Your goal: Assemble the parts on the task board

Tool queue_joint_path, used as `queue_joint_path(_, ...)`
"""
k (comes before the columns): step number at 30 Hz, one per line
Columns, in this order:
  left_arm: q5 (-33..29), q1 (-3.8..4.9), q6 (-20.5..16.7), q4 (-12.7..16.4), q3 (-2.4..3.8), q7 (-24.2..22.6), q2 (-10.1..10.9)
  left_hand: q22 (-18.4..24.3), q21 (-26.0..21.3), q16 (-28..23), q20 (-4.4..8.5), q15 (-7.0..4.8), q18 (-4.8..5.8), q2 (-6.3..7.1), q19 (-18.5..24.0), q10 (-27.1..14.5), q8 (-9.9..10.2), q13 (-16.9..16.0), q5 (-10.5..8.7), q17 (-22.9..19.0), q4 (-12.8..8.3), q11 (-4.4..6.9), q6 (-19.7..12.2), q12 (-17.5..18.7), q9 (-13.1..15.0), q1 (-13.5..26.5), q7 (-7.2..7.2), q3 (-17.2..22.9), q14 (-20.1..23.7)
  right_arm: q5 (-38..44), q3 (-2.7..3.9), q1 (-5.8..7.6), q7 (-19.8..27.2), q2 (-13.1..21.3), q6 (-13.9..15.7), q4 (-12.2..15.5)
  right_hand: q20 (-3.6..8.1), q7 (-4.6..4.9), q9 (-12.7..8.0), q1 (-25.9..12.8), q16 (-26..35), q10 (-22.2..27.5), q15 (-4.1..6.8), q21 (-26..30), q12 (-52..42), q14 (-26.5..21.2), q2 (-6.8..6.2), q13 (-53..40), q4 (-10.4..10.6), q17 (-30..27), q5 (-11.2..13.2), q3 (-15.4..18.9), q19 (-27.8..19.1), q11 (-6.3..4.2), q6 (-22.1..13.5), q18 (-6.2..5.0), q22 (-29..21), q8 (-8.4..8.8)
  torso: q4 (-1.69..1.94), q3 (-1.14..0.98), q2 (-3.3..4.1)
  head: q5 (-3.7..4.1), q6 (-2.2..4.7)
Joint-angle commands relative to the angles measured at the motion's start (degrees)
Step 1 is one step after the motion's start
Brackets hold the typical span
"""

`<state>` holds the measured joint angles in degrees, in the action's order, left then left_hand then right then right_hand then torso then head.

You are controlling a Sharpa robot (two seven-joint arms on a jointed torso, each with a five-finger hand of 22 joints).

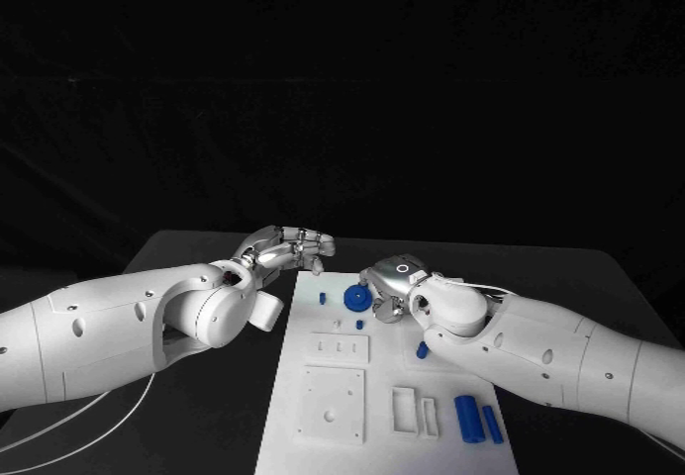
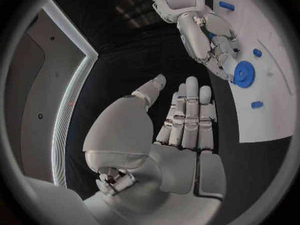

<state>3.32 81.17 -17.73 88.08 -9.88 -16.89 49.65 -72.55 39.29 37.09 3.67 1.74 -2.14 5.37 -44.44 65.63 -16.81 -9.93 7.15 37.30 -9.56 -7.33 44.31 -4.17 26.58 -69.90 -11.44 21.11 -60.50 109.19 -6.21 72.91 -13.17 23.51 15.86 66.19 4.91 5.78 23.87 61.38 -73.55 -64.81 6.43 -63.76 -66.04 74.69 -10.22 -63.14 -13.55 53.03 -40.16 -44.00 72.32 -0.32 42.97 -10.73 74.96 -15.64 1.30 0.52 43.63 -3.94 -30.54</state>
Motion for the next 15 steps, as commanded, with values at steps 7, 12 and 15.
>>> queue_joint_path(7, 0.2, 0.13, 0.2, -0.1, 0.06, -0.5, -0.1, 0.2, 0.8, 0.5, 0.29, -0.04, -1.05, -0.14, 0.3, 0.3, 0.2, -0.3, 0.26, 0.0, -3.1, -0.27, -0.4, 0.2, 0.3, 2.7, 0.0, 2.2, 0.4, -2.1, -0.23, -0.29, 1.1, 0.8, -3.0, 0.6, -0.44, -0.13, 0.4, -0.5, 0.4, 0.0, 0.45, -0.1, 0.2, 0.1, 1.53, -0.1, -1.2, 0.2, -0.1, -0.6, -0.1, -0.4, 0.8, -4.27, 0.8, -0.69, 0.03, 0.0, 0.02, 0.0, -0.19)
queue_joint_path(12, 0.2, 0.11, 0.3, -0.6, 0.05, -0.5, -0.6, 0.2, 0.9, 0.5, 0.29, -0.04, -1.05, -0.21, 0.3, 0.3, 0.2, -0.3, 0.26, 0.0, -3.5, -0.28, -0.5, 0.2, 0.4, 3.1, -0.02, 2.6, 0.4, -2.1, -0.23, -0.29, 1.1, 1.1, -2.9, 1.0, -0.44, -0.15, 0.4, -0.7, 0.4, -0.1, 0.47, -0.1, 0.3, 0.1, 1.91, -0.1, -1.6, 0.2, -0.1, -1.2, -0.1, -0.42, 1.0, -4.27, 0.8, -0.87, -0.08, 0.04, 0.08, 0.08, -0.14)
queue_joint_path(15, 0.2, 0.11, 0.3, -0.7, 0.05, -0.5, -0.6, 0.3, 1.0, 0.5, 0.28, -0.03, -1.06, -0.23, 0.3, 0.3, 0.2, -0.3, 0.25, 0.0, -3.7, -0.29, -0.5, 0.2, 0.4, 3.3, -0.03, 2.8, 0.4, -2.1, -0.23, -0.28, 0.9, 1.5, -2.6, 1.4, -0.44, -0.15, 0.5, -0.8, 0.4, -0.1, 0.47, -0.2, 0.3, 0.1, 1.89, -0.1, -1.7, 0.2, -0.1, -1.3, -0.1, -0.42, 1.0, -4.27, 0.8, -0.91, -0.1, 0.04, 0.04, 0.09, -0.18)
